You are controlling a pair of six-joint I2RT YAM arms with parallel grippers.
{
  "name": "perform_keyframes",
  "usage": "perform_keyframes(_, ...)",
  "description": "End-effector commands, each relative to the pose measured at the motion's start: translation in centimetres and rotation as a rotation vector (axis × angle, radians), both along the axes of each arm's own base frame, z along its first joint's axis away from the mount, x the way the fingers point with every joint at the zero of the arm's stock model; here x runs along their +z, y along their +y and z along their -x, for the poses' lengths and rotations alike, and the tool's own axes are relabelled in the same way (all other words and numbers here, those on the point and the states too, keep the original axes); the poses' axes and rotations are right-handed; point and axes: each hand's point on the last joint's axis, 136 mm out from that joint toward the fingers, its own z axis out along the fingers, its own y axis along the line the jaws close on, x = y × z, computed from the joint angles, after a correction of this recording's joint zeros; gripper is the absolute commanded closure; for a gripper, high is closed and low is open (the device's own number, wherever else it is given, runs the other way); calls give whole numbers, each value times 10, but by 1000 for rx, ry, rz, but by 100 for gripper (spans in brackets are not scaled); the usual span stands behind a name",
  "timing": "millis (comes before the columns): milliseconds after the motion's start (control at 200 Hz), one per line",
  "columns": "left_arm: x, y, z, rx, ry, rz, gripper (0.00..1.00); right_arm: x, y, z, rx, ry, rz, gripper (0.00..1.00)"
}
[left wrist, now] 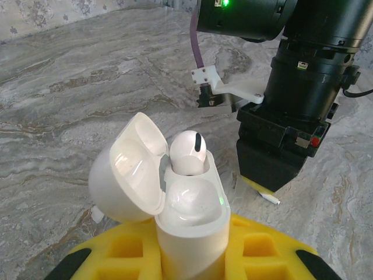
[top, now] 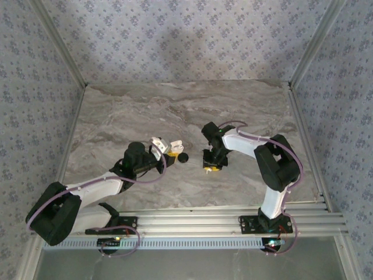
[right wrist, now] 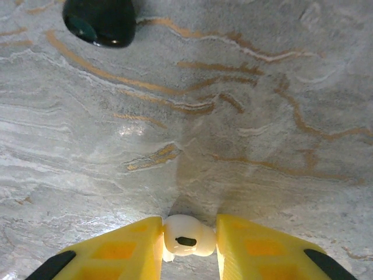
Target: Insert wireless bluetooth earbuds into charging case
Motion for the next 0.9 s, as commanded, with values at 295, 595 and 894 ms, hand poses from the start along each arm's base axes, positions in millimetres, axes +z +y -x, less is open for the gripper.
perform_keyframes(295, -1, -11, 0, -56, -24, 12, 85, 19, -12, -11, -13, -178, 8, 72)
perform_keyframes(595, -23, -41, 2, -151, 2, 28, 85, 63, -13, -31, 49, -472, -40, 73)
perform_keyframes(894, -16, -70, -2, -249, -29, 76, 85, 126, 2, -45, 144, -753, -123, 72)
